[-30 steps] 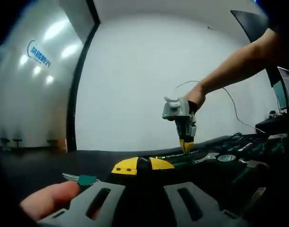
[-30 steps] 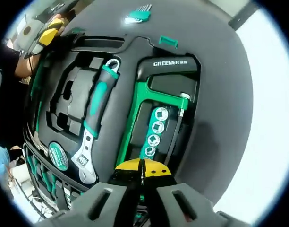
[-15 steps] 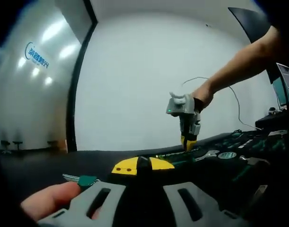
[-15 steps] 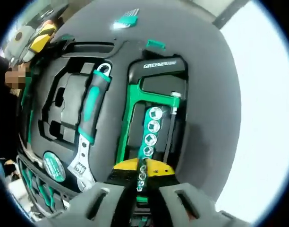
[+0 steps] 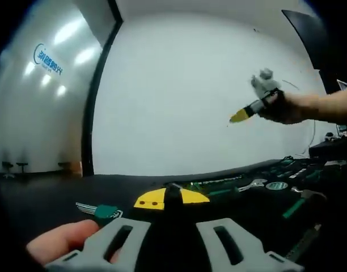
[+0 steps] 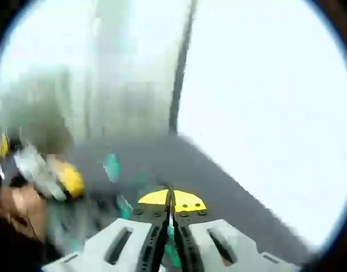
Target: Pick up the tools and put them into their designated positions in the toolbox.
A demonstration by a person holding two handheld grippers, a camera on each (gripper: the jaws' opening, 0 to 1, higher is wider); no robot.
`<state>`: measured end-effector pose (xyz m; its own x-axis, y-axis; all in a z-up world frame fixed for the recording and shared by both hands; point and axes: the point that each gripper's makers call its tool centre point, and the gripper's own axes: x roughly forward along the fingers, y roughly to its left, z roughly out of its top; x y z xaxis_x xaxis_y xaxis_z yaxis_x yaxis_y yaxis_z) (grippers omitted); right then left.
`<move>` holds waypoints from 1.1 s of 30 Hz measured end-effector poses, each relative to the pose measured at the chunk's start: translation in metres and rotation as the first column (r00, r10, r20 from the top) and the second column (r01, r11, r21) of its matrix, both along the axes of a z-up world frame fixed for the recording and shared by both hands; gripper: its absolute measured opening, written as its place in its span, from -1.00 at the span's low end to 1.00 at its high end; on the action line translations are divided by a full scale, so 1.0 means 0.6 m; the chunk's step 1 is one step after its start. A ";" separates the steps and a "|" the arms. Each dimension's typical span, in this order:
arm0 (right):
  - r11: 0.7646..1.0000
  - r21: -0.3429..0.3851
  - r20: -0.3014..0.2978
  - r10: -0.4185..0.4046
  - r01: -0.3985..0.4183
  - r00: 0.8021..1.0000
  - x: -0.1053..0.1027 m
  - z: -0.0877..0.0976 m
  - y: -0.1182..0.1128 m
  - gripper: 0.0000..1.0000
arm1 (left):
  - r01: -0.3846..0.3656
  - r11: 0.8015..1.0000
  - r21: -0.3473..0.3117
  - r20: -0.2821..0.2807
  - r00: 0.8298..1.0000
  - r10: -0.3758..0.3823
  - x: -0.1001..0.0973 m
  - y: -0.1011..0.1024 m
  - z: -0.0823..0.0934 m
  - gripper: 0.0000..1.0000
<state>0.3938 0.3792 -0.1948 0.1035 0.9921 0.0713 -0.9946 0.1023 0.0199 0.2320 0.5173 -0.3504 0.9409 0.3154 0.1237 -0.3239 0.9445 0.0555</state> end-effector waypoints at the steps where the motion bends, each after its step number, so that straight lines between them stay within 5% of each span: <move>1: 0.994 0.109 -0.042 -0.004 0.008 0.999 -0.008 0.021 -0.047 -0.77 | 0.006 1.000 -0.002 -0.006 1.000 -0.006 0.001 -0.001 -0.002 -0.78; 3: 0.968 0.243 -0.092 -0.046 0.067 0.995 -0.003 0.027 -0.148 -0.73 | 0.010 1.000 -0.012 -0.014 1.000 -0.010 0.002 0.001 -0.006 -0.78; 7: 0.918 0.290 -0.028 -0.273 0.269 0.962 0.028 -0.019 -0.309 -0.64 | -0.003 0.998 -0.062 -0.008 1.000 0.003 -0.004 0.011 -0.010 -0.77; 9: 0.870 0.348 -0.052 -0.353 0.348 0.934 0.035 -0.020 -0.382 -0.48 | 0.002 0.995 -0.100 0.002 1.000 -0.002 -0.006 0.012 -0.011 -0.77; 10: 0.847 0.385 -0.040 -0.382 0.367 0.923 0.032 -0.015 -0.418 -0.41 | 0.007 0.994 -0.110 0.007 1.000 -0.006 -0.007 0.012 -0.010 -0.77; 12: 0.839 0.380 0.038 -0.434 0.389 0.900 0.030 -0.018 -0.448 -0.36 | 0.006 0.991 -0.130 0.015 1.000 -0.004 -0.009 0.014 -0.011 -0.77; 13: 0.825 0.373 0.103 -0.493 0.426 0.864 0.035 -0.022 -0.470 -0.36 | 0.005 0.991 -0.137 0.014 1.000 -0.003 -0.009 0.014 -0.012 -0.77; 15: 0.813 0.335 0.147 -0.544 0.476 0.826 0.051 -0.040 -0.489 -0.36 | 0.002 0.989 -0.147 0.004 1.000 -0.001 -0.009 0.015 -0.016 -0.77; 18: 0.825 0.266 0.063 -0.532 0.499 0.845 0.074 -0.083 -0.499 -0.56 | -0.013 0.986 -0.165 -0.017 1.000 0.010 -0.008 0.019 -0.023 -0.77; 21: 0.775 0.255 0.130 -0.620 0.578 0.774 0.100 -0.127 -0.523 -0.58 | -0.025 0.985 -0.170 -0.033 0.999 0.020 -0.008 0.020 -0.027 -0.77; 23: 0.783 0.198 0.162 -0.620 0.590 0.768 0.104 -0.160 -0.517 -0.52 | -0.024 0.985 -0.173 -0.037 0.999 0.018 -0.007 0.021 -0.029 -0.77; 26: 0.773 0.246 0.222 -0.632 0.585 0.742 0.094 -0.141 -0.515 -0.45 | -0.021 0.983 -0.183 -0.050 0.999 0.012 -0.005 0.025 -0.034 -0.76; 30: 0.734 0.265 0.309 -0.679 0.625 0.666 0.078 -0.150 -0.527 -0.54 | -0.026 0.982 -0.188 -0.057 0.998 0.015 -0.005 0.028 -0.037 -0.76; 31: 0.729 0.273 0.286 -0.684 0.627 0.671 0.083 -0.154 -0.525 -0.57 | -0.025 0.982 -0.188 -0.058 0.998 0.014 -0.004 0.027 -0.037 -0.76; 33: 0.754 0.235 0.217 -0.656 0.613 0.723 0.078 -0.154 -0.517 -0.57 | -0.025 0.983 -0.184 -0.057 0.998 0.015 -0.004 0.025 -0.035 -0.76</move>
<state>0.4405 0.0691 -0.2870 0.6607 0.6774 0.3235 -0.6627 0.7288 -0.1726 0.2298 0.5324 -0.3714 0.9379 0.3468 0.0096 -0.3442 0.9335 -0.1004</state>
